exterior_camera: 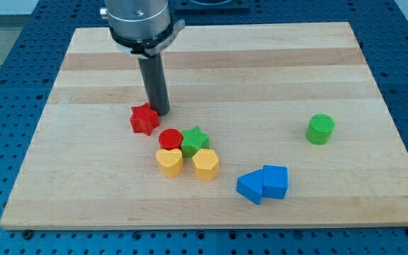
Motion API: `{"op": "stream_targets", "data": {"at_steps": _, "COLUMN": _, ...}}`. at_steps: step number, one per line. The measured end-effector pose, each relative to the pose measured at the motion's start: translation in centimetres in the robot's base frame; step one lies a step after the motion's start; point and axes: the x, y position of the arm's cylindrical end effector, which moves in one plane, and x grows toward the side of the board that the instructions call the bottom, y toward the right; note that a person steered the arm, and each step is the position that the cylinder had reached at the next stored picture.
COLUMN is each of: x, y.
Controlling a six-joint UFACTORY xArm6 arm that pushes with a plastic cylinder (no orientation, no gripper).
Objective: Place the red star to the left of the red circle
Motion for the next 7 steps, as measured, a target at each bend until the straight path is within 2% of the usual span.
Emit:
{"op": "stream_targets", "data": {"at_steps": 2, "x": -0.1, "y": -4.8}}
{"op": "stream_targets", "data": {"at_steps": 4, "x": 1.8, "y": -7.3}}
{"op": "stream_targets", "data": {"at_steps": 6, "x": 4.2, "y": -2.4}}
{"op": "stream_targets", "data": {"at_steps": 7, "x": 4.7, "y": -1.8}}
